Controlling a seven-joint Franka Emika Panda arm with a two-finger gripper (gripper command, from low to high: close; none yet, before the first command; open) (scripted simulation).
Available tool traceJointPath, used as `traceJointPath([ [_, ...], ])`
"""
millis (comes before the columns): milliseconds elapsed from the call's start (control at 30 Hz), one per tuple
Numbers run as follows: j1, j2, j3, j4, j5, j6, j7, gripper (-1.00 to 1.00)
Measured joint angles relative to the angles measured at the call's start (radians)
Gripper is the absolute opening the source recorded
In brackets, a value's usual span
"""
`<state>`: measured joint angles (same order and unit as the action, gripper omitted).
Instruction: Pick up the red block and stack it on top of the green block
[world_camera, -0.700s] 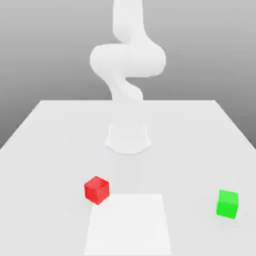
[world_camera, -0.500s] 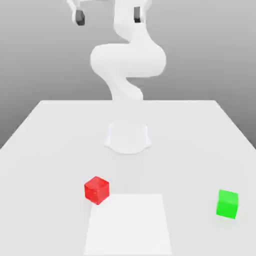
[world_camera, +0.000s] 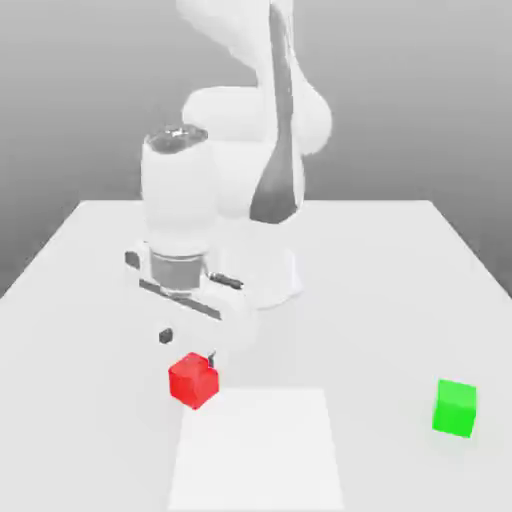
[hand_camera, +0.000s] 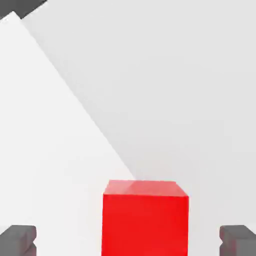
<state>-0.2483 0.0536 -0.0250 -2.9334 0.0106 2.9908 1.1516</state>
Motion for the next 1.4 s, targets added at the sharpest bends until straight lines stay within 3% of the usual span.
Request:
traceJointPath([
  [67, -0.007, 0.077, 0.009, 0.009, 0.008, 0.065, -0.004, 0.0],
  [100, -0.013, 0.106, 0.015, 0.012, 0.01, 0.09, -0.005, -1.0],
  [333, -0.016, 0.11, 0.018, 0.013, 0.007, 0.094, -0.003, -1.0],
  [600, -0.017, -0.153, 0.013, -0.024, -0.016, -0.132, 0.013, -1.0],
  [1233, 0.541, -0.027, 0.36, 0.326, -0.031, -0.358, -0.024, -1.0],
  [1400, 0.591, 0.126, 0.32, 0.357, -0.147, -0.245, 0.057, -1.0],
])
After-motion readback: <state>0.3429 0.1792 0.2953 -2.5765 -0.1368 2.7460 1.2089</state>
